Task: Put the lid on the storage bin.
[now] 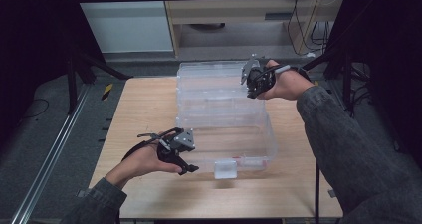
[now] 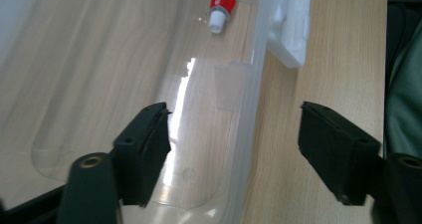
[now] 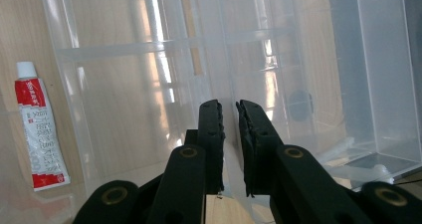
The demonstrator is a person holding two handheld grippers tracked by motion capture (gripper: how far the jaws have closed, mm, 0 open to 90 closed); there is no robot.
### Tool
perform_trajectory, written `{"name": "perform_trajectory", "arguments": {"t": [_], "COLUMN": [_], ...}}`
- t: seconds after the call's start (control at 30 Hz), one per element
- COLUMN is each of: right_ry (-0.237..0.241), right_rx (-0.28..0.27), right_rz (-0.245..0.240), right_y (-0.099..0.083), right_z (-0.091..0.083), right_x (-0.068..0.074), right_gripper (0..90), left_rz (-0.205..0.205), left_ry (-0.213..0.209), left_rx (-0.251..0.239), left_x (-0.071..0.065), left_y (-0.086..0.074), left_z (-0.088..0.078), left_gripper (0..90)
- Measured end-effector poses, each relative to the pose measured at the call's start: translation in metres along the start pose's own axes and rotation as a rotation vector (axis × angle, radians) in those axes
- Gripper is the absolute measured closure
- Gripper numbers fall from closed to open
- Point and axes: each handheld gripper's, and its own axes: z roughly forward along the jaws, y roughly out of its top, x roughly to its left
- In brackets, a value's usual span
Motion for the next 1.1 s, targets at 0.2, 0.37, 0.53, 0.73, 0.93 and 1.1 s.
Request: {"name": "perform_trajectory", "arguments": {"t": [0.2,0.37,0.53,0.73,0.93,1.1], "right_ry": [-0.002,-0.003,-0.003,0.001,-0.004,-0.004], "right_rx": [-0.001,0.001,-0.003,-0.001,0.001,0.0], "right_rz": [0.006,0.004,0.004,0.006,-0.008,-0.012], "right_y": [-0.001,0.0,0.001,0.001,0.002,0.002], "right_z": [0.0,0.0,0.001,0.002,0.001,0.001], "right_x": [0.0,0.0,0.0,-0.001,0.001,0.001], "right_gripper": [80.3,80.2,80.2,80.1,80.4,80.7], "left_rz": [-0.002,0.018,0.009,0.004,-0.017,-0.025], "left_ry": [-0.016,-0.028,-0.028,-0.028,-0.031,-0.028], "left_rx": [0.019,0.041,0.046,0.062,0.054,0.058], "left_x": [0.0,-0.001,0.0,0.0,0.002,0.001], "left_y": [-0.002,0.0,0.001,0.001,-0.002,-0.001], "left_z": [0.007,0.012,0.013,0.013,0.012,0.012], "left_gripper": [43.7,53.1,61.9,69.9,78.9,80.3]}}
